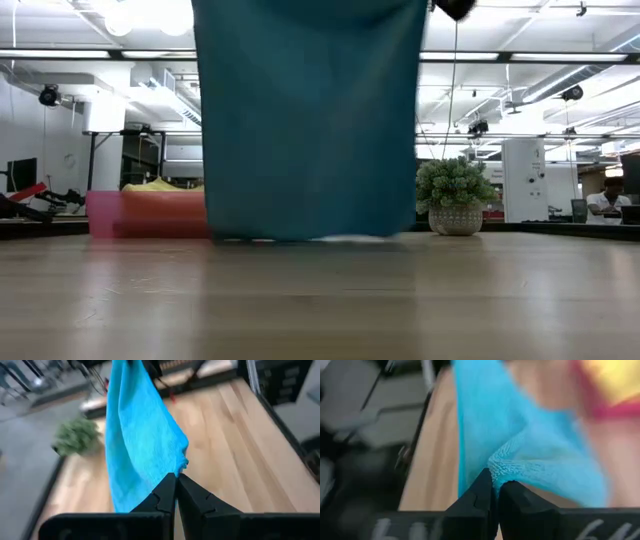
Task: Fold microfiber towels
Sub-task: Fold the blue towel
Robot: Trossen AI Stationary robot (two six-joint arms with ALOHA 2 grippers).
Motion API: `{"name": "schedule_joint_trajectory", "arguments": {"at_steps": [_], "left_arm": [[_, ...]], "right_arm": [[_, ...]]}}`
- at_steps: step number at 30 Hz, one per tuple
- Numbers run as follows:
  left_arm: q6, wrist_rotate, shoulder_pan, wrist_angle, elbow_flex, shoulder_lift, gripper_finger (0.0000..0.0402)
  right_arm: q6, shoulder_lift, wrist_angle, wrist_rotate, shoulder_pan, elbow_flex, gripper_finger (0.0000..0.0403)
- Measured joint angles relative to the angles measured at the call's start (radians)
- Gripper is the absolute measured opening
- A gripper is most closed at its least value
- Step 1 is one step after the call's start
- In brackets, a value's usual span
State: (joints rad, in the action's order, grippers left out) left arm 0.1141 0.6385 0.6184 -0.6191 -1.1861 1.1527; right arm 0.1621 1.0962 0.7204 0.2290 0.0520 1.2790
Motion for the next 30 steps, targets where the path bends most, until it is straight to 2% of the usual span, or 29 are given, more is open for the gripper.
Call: {"name": "schedule_joint_trajectory", "arguments": {"at_steps": [4,8,10,12,16,22,25,30], "left_arm": [[0.11,-0.011,0.052,0.008,0.035,0.092,0.0],[0.229,-0.053,0.065,0.048,0.034,0.217,0.0],[0.247,-0.061,0.066,0.084,0.031,0.284,0.0],[0.248,-0.112,0.064,0.135,0.027,0.35,0.0],[0.251,-0.189,0.057,0.234,0.02,0.442,0.0],[0.297,-0.184,0.028,0.211,0.032,0.464,0.0],[0.338,-0.107,0.0,0.125,0.035,0.464,0.0],[0.387,-0.037,-0.058,-0.016,0.035,0.464,0.0]], "right_arm": [[0.064,0.002,-0.011,0.083,0.081,-0.129,0.0008],[0.186,0.004,-0.121,0.093,0.171,-0.274,0.0008],[0.242,0.01,-0.22,0.094,0.211,-0.348,0.0008],[0.31,0.019,-0.311,0.095,0.245,-0.406,0.0008],[0.416,0.048,-0.369,0.093,0.281,-0.47,0.0008],[0.467,0.107,-0.353,-0.01,0.261,-0.495,0.001],[0.445,0.146,-0.357,-0.071,0.226,-0.495,0.0022],[0.402,0.2,-0.352,-0.211,0.126,-0.495,0.0057]]}}
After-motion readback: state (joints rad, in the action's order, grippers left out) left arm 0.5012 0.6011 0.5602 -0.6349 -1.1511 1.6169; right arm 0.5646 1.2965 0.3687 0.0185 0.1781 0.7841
